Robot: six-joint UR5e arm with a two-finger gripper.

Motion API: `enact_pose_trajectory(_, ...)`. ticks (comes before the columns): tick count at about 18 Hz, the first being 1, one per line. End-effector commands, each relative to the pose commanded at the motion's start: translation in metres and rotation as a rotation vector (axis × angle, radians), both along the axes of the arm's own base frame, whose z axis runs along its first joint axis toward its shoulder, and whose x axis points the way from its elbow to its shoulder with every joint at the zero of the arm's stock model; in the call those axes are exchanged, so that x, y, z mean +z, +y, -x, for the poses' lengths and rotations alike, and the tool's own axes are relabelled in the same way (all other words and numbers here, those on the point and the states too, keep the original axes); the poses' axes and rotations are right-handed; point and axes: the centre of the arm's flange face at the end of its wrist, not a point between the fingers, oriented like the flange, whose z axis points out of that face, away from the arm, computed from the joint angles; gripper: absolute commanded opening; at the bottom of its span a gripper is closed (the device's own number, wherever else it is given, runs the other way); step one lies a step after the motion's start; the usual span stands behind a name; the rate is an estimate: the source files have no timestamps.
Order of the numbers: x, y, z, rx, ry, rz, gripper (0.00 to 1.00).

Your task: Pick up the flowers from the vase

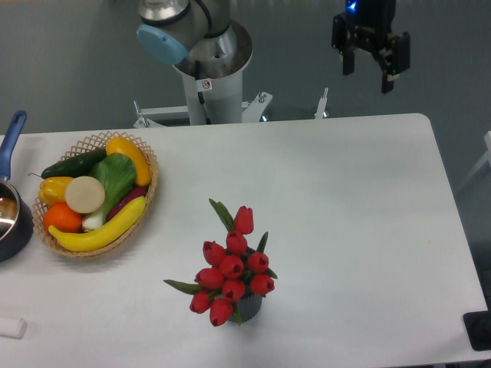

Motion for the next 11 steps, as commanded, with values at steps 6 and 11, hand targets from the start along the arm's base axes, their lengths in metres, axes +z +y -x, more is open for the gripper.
enact_pose_trajectory(6,-0.001,0.003,-0.004,0.011,-0.005,-0.004,1.00)
enact_pose_trajectory(11,-0.012,0.008,-0.010,0.119,-0.061,-0.061,1.00)
